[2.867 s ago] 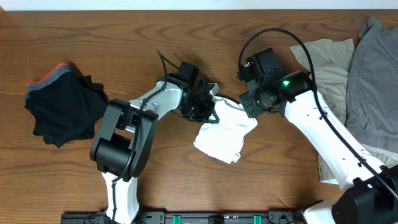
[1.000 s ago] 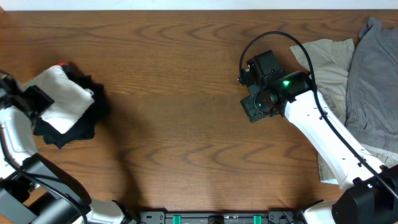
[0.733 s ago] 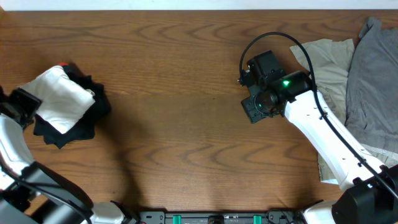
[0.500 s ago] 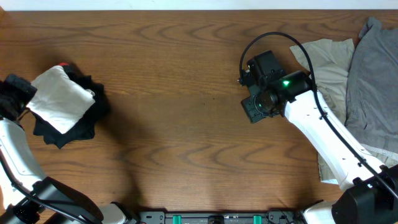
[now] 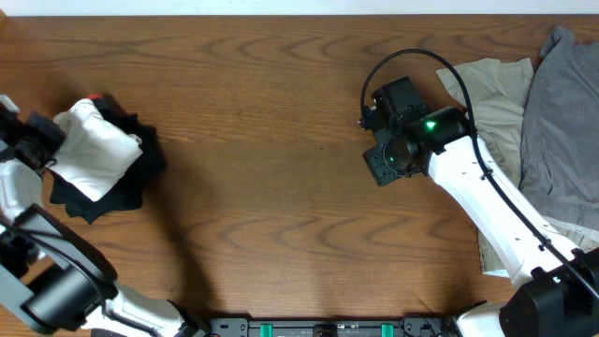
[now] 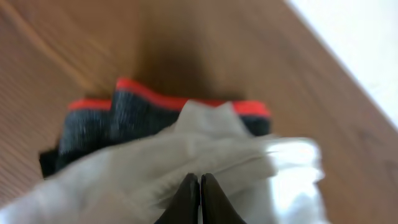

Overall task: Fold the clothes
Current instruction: 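Open the left gripper and release the bundle on the pile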

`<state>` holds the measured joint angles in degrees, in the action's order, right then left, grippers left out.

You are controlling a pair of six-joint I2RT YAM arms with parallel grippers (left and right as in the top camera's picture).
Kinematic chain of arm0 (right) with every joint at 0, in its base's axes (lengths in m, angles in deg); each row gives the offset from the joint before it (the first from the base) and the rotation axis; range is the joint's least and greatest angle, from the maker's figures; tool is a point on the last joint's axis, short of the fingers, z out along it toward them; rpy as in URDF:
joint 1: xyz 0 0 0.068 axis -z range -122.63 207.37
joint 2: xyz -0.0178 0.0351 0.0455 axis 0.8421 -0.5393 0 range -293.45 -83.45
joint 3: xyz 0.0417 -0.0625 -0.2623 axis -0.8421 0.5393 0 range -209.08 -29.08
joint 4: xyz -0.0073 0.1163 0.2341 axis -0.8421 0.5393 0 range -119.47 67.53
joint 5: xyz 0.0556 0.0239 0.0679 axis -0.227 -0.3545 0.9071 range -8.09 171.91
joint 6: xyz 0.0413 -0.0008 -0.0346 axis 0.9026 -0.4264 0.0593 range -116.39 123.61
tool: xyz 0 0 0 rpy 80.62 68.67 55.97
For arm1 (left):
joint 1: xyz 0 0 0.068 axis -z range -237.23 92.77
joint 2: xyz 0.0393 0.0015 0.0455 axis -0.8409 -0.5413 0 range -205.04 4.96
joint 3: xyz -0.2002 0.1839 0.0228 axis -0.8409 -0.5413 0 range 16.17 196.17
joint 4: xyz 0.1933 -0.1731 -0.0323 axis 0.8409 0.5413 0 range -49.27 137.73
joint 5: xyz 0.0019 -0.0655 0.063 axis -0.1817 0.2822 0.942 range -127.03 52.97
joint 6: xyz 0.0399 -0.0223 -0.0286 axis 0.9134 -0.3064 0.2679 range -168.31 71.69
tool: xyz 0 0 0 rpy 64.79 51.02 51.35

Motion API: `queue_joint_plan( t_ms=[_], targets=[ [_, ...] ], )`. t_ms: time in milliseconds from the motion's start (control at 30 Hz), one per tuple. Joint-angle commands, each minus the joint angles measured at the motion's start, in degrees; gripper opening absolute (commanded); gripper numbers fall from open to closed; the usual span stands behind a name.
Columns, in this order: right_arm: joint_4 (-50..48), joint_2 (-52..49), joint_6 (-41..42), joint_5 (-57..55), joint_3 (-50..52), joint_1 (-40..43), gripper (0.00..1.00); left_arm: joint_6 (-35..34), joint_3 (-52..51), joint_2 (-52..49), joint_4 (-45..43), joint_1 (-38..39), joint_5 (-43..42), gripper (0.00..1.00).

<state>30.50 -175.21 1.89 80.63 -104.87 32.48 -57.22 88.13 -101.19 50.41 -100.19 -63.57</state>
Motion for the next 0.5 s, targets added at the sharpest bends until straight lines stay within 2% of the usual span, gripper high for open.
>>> queue_joint_plan(
  t_ms=[0,267,367,433,467],
  targets=[
    [-0.09,0.26,0.37,-0.42,-0.7,-0.57,0.55,1.36,0.26,-4.07,2.67,0.02,1.95,0.06],
    [1.03,0.26,0.37,-0.44,-0.7,-0.57,0.55,1.42,0.26,-8.13,3.8,-0.09,3.21,0.09],
    [1.16,0.26,0.35,-0.42,-0.7,-0.57,0.56,1.46,0.28,-6.36,2.93,-0.09,2.32,0.17],
    [1.11,0.26,0.37,-0.42,-0.7,-0.57,0.56,1.81,0.28,-4.33,2.16,-0.09,0.92,0.32],
    [1.11,0.26,0.35,-0.42,-0.7,-0.57,0.56,1.84,0.28,-2.93,1.7,-0.09,0.2,0.34]
  ],
)
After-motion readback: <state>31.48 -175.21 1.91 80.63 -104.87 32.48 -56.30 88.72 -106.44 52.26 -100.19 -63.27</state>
